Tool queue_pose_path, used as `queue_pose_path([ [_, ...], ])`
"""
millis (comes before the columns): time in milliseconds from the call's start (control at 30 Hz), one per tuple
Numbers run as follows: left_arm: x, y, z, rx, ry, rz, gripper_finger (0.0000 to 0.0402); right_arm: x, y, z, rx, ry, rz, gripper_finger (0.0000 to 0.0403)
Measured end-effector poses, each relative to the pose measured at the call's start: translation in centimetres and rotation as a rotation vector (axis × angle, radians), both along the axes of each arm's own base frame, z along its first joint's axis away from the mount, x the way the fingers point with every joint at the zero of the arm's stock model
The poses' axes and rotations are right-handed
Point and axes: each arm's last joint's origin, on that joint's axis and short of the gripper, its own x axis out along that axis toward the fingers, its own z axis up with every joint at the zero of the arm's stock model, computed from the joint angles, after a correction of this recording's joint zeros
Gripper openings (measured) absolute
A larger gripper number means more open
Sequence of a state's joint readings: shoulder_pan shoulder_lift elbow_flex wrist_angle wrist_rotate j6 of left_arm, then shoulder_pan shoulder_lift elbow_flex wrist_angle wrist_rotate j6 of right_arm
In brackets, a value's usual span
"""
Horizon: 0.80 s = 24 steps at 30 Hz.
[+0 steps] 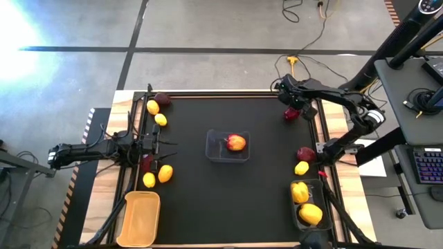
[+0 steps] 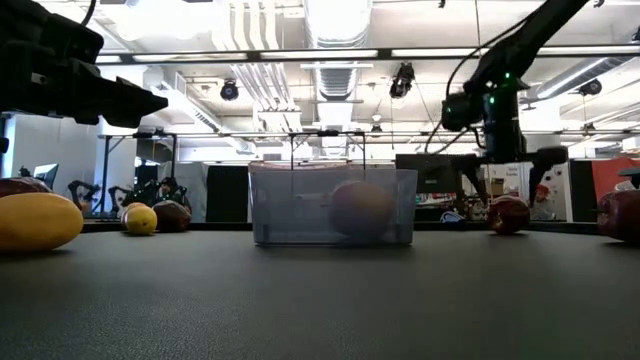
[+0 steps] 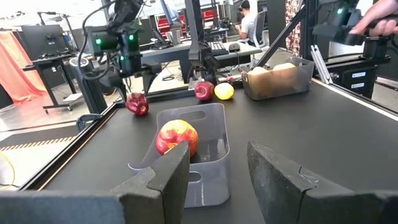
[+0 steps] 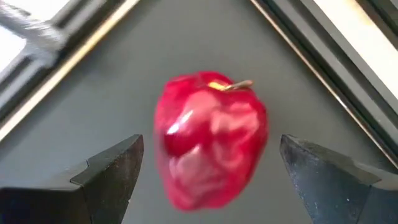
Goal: Sort produce into baskets
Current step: Put the red apple into the top black bin
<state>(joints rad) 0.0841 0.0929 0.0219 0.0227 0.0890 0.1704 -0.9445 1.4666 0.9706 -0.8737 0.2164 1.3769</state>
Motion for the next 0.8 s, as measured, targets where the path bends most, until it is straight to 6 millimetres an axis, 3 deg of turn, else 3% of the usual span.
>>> queue_pose_path([
  [300,0.0,0.0,0.0,0.0,0.0,0.0,0.0146,0.8,-1.7,-3.0,0.027,-0.11,0.012,0.0362],
  [467,0.0,0.0,0.0,0.0,0.0,0.0,0.0146,1.1,-1.6,-3.0,0.024,-0.114,0.034,0.0317],
  [633,0.0,0.0,0.0,0.0,0.0,0.0,0.0146,2.9,-1.4,-0.9,-0.038,-0.13,0.21,0.0287],
  [700,0.0,0.0,0.0,0.0,0.0,0.0,0.0146,5.0,-0.5,0.8,-0.09,-0.138,0.363,0.0287],
  [800,0.0,0.0,0.0,0.0,0.0,0.0,0.0146,9.6,2.7,3.6,-0.19,-0.161,0.606,0.0287],
])
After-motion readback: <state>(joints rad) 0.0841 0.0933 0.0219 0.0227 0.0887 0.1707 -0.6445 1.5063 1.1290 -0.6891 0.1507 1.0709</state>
